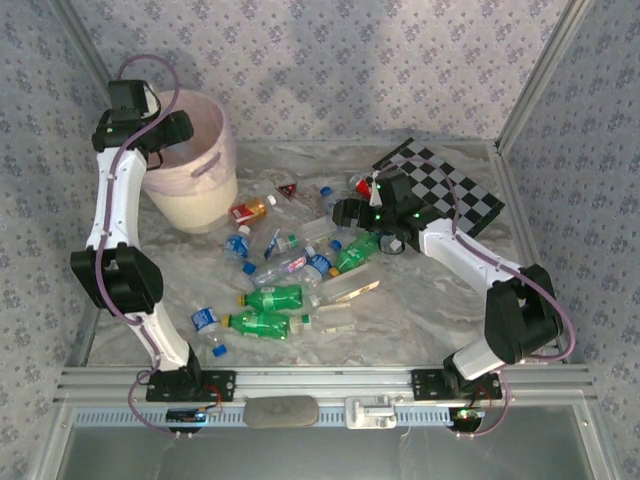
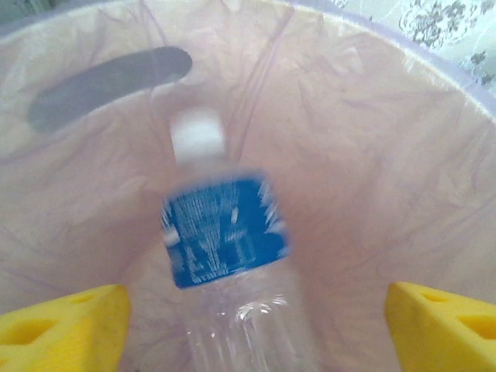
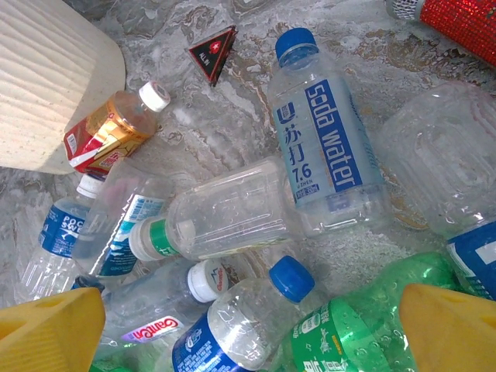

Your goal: Put the plastic bottles in the bin

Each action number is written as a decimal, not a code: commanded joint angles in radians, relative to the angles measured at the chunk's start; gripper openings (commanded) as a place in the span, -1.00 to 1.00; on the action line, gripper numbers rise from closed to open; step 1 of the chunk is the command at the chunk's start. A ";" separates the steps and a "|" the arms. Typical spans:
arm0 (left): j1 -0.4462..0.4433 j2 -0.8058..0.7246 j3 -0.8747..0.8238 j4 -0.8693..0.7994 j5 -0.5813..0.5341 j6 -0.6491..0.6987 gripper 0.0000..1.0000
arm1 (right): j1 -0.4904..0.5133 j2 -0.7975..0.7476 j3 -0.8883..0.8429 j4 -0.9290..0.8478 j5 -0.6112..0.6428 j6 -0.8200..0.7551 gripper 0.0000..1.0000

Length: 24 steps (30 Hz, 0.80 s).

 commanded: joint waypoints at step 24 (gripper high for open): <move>-0.188 -0.884 -0.869 -0.070 0.045 -0.411 1.00 | -0.016 0.083 0.004 0.032 -0.078 -0.005 0.98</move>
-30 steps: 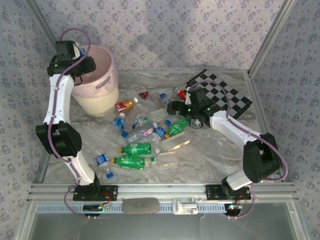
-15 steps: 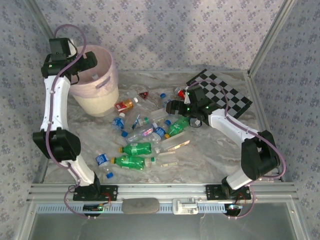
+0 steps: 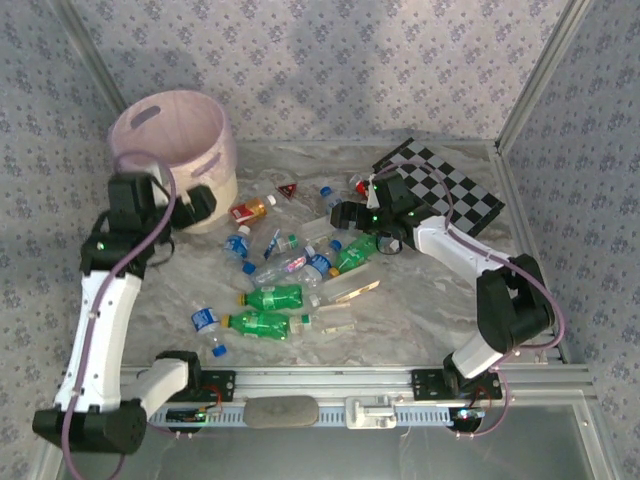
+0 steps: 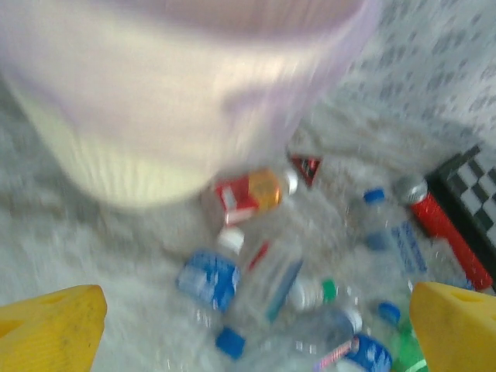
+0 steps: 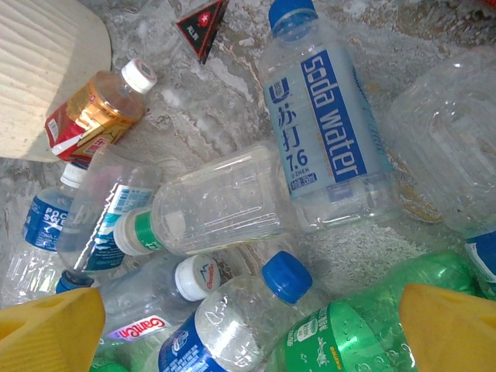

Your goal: Put the plastic bottles in the bin

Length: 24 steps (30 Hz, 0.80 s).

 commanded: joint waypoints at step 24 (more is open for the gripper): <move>-0.249 -0.084 -0.604 -0.165 -0.307 -0.547 0.99 | -0.016 0.048 -0.025 0.009 -0.061 0.033 0.98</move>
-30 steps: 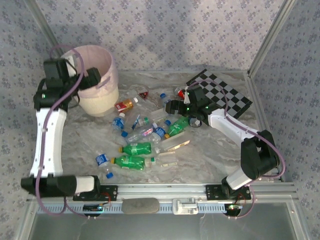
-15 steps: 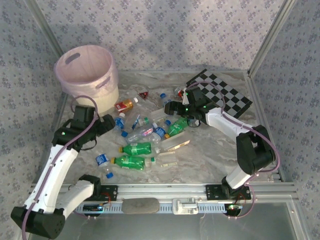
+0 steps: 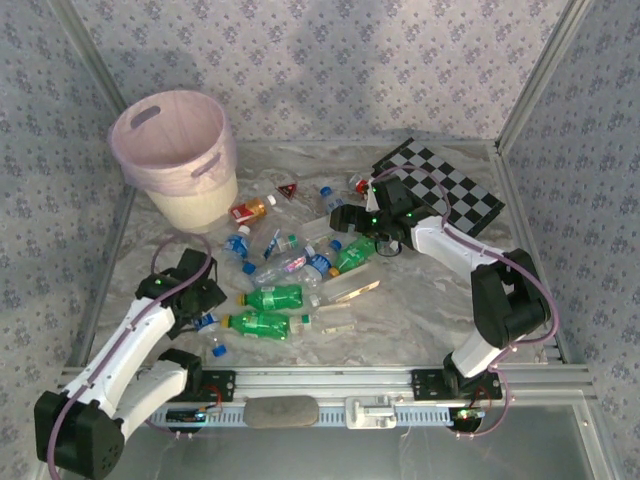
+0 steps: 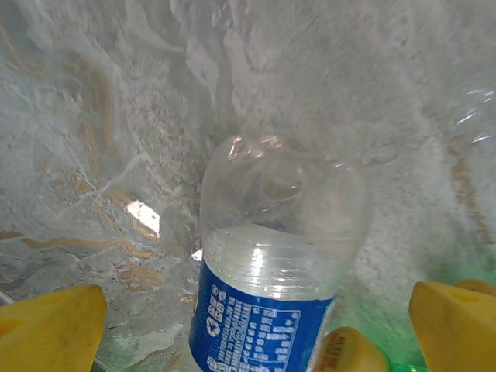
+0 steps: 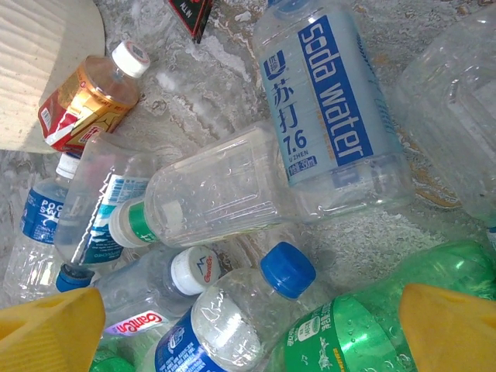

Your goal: Put the plastic bottles in the bin

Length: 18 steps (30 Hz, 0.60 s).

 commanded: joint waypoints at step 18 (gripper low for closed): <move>-0.015 0.136 -0.129 0.246 0.034 0.053 0.36 | -0.008 0.038 0.009 -0.033 -0.030 0.010 0.98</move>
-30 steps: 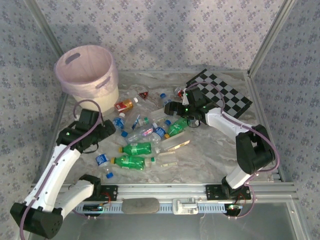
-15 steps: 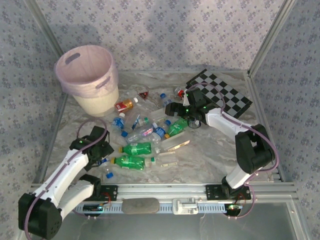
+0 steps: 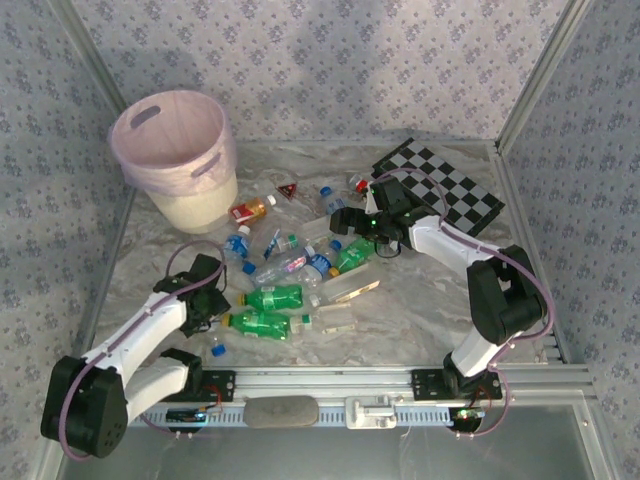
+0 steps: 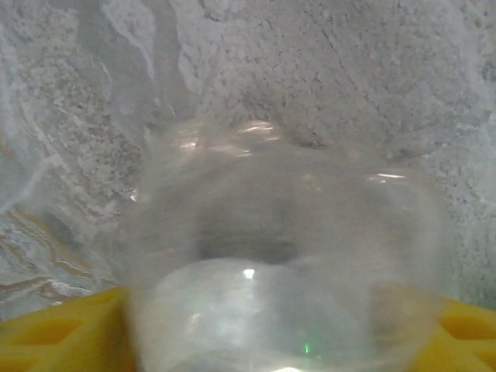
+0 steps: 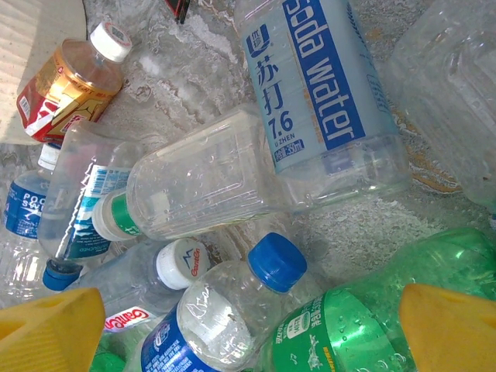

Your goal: Put the plastic bottles in the bin

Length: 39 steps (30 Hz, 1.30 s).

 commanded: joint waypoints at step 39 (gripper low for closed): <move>0.159 -0.080 0.711 0.436 -0.268 0.609 0.04 | -0.009 0.030 0.022 -0.024 -0.029 0.011 0.98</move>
